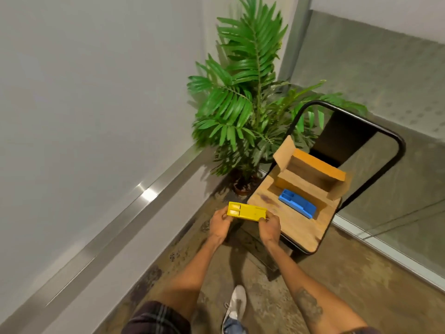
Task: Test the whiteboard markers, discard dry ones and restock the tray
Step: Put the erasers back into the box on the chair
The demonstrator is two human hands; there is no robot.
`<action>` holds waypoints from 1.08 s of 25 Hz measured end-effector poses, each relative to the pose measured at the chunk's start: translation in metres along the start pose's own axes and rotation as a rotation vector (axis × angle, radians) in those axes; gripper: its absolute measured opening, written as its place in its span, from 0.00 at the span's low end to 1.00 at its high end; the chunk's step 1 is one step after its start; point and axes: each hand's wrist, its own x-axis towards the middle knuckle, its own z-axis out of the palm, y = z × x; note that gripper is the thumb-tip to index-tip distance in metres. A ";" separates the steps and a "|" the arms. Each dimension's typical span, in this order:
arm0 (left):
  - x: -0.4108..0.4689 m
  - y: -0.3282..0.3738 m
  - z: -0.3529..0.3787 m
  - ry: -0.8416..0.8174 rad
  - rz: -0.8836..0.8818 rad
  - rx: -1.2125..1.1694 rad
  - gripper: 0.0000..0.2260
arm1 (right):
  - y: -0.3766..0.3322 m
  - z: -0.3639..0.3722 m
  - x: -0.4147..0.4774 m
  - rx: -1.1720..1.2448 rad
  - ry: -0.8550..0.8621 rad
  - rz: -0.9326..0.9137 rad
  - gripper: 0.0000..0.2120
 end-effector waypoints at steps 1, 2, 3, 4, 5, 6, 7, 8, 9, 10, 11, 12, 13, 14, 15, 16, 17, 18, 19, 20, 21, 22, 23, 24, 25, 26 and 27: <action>-0.001 -0.022 -0.013 0.041 0.008 -0.022 0.19 | -0.006 0.012 -0.013 -0.013 -0.021 -0.035 0.18; -0.009 -0.034 -0.026 0.076 0.018 -0.029 0.20 | -0.012 0.023 -0.027 -0.017 -0.039 -0.069 0.18; -0.030 -0.032 -0.045 0.108 0.021 -0.055 0.19 | -0.017 0.035 -0.040 -0.022 -0.057 -0.105 0.18; -0.051 -0.034 -0.063 0.147 0.008 -0.090 0.17 | -0.022 0.046 -0.056 -0.036 -0.077 -0.138 0.18; -0.067 -0.041 -0.078 0.187 -0.007 -0.115 0.16 | -0.027 0.057 -0.072 -0.046 -0.095 -0.164 0.18; -0.086 -0.050 -0.095 0.232 -0.011 -0.156 0.16 | -0.030 0.070 -0.091 -0.057 -0.121 -0.201 0.18; -0.102 -0.061 -0.110 0.275 -0.013 -0.172 0.16 | -0.033 0.082 -0.109 -0.066 -0.144 -0.235 0.18; -0.114 -0.075 -0.124 0.313 -0.022 -0.180 0.15 | -0.037 0.093 -0.127 -0.081 -0.165 -0.271 0.18; -0.129 -0.090 -0.139 0.351 -0.037 -0.195 0.16 | -0.039 0.106 -0.146 -0.092 -0.188 -0.303 0.19; -0.142 -0.105 -0.152 0.387 -0.063 -0.219 0.16 | -0.041 0.119 -0.163 -0.099 -0.211 -0.334 0.18; -0.161 -0.122 -0.168 0.431 -0.091 -0.245 0.17 | -0.042 0.134 -0.186 -0.104 -0.240 -0.362 0.18; -0.179 -0.135 -0.181 0.473 -0.115 -0.266 0.17 | -0.043 0.147 -0.206 -0.108 -0.263 -0.395 0.17; -0.196 -0.148 -0.195 0.515 -0.120 -0.296 0.17 | -0.044 0.159 -0.226 -0.111 -0.287 -0.423 0.16; -0.213 -0.164 -0.208 0.556 -0.124 -0.317 0.17 | -0.046 0.173 -0.247 -0.112 -0.315 -0.448 0.16; -0.229 -0.180 -0.220 0.589 -0.135 -0.331 0.17 | -0.047 0.187 -0.267 -0.115 -0.349 -0.467 0.16; -0.249 -0.198 -0.235 0.635 -0.151 -0.350 0.17 | -0.046 0.205 -0.289 -0.123 -0.392 -0.500 0.15; -0.266 -0.214 -0.249 0.675 -0.170 -0.368 0.17 | -0.045 0.222 -0.310 -0.137 -0.441 -0.523 0.15; -0.282 -0.231 -0.261 0.714 -0.184 -0.388 0.16 | -0.044 0.240 -0.328 -0.154 -0.483 -0.550 0.14; -0.300 -0.246 -0.274 0.753 -0.188 -0.405 0.16 | -0.040 0.261 -0.345 -0.171 -0.520 -0.570 0.12; -0.317 -0.259 -0.285 0.791 -0.192 -0.420 0.15 | -0.037 0.279 -0.360 -0.182 -0.550 -0.588 0.11; -0.335 -0.275 -0.298 0.841 -0.208 -0.440 0.15 | -0.035 0.298 -0.381 -0.189 -0.581 -0.602 0.10; -0.351 -0.289 -0.308 0.883 -0.221 -0.453 0.15 | -0.033 0.314 -0.400 -0.198 -0.604 -0.627 0.09; -0.364 -0.302 -0.318 0.924 -0.238 -0.471 0.15 | -0.032 0.326 -0.419 -0.210 -0.628 -0.656 0.09; -0.379 -0.314 -0.328 0.967 -0.252 -0.487 0.15 | -0.032 0.338 -0.439 -0.218 -0.656 -0.693 0.08; -0.392 -0.325 -0.337 1.007 -0.264 -0.499 0.15 | -0.030 0.351 -0.455 -0.230 -0.686 -0.727 0.08; -0.407 -0.337 -0.346 1.054 -0.281 -0.518 0.15 | -0.028 0.365 -0.473 -0.250 -0.722 -0.765 0.08; -0.419 -0.347 -0.354 1.099 -0.299 -0.529 0.15 | -0.029 0.376 -0.491 -0.263 -0.755 -0.789 0.08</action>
